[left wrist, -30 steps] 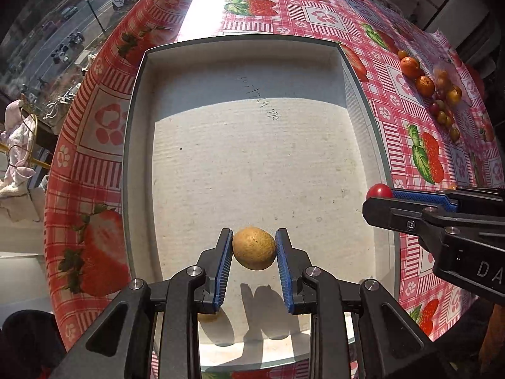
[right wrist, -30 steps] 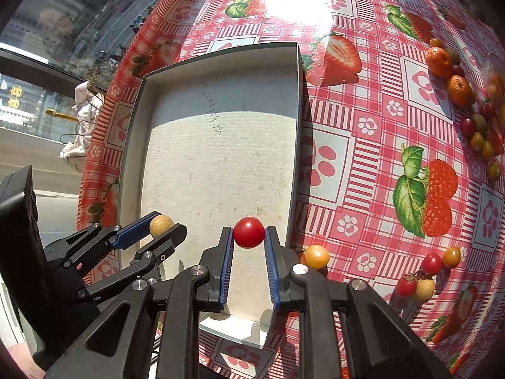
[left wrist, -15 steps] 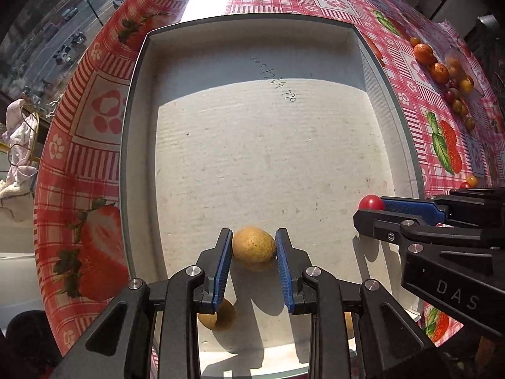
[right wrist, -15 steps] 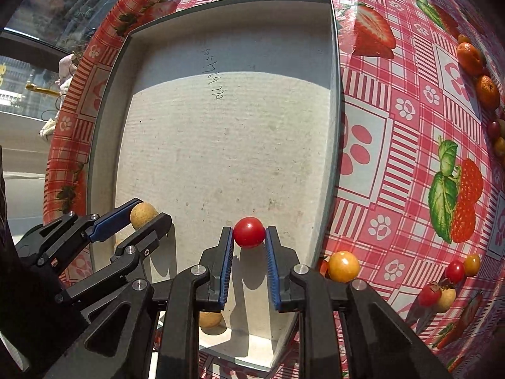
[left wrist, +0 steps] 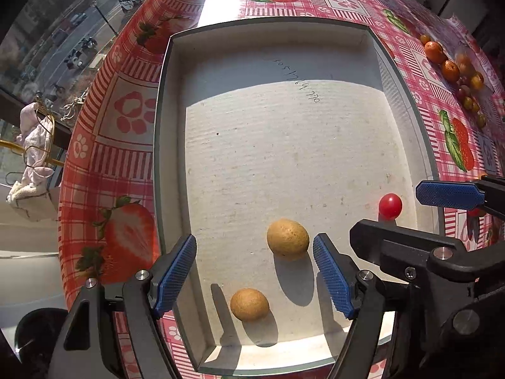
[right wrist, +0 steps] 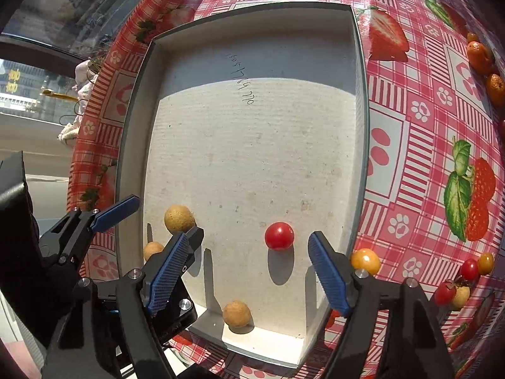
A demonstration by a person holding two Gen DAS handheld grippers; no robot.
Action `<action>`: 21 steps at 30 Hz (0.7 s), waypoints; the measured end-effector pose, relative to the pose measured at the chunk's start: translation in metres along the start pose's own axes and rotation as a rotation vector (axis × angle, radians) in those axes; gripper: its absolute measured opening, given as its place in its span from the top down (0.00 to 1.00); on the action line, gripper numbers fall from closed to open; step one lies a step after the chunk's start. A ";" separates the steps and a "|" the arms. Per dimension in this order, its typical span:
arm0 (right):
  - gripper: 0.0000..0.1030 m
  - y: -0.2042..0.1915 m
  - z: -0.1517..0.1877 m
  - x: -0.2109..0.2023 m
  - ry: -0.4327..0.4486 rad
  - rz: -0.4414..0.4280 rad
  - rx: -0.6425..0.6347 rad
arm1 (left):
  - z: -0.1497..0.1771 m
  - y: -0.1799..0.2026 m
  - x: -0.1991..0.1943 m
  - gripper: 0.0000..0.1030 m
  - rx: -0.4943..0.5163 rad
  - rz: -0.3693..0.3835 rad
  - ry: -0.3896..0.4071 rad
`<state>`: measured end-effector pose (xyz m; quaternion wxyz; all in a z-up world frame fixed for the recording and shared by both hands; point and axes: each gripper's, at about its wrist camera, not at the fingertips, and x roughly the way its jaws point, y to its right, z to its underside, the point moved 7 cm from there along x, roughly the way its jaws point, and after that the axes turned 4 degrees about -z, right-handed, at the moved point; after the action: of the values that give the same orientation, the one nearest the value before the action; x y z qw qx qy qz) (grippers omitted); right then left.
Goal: Organize fruits
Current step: 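Open both grippers to release the fruits into the tray, then grasp an orange cherry tomato with the right gripper while the left grasps a red one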
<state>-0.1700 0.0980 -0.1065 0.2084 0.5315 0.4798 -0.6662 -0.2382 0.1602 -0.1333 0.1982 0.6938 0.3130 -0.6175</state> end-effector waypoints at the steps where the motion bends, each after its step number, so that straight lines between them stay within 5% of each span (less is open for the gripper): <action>1: 0.18 -0.001 -0.001 -0.004 0.008 0.007 -0.003 | -0.001 0.000 -0.002 0.25 0.004 -0.003 0.004; 9: 0.18 0.019 -0.003 -0.046 0.083 0.003 0.042 | -0.015 0.026 -0.027 0.25 0.050 0.026 0.046; 21: 0.18 0.135 0.041 -0.101 0.159 0.099 0.278 | -0.036 0.134 -0.060 0.25 0.273 0.124 0.120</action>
<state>-0.0490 -0.0220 -0.0726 0.1268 0.6291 0.3710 -0.6712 -0.1232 0.0756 -0.0839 0.1207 0.7678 0.1943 -0.5984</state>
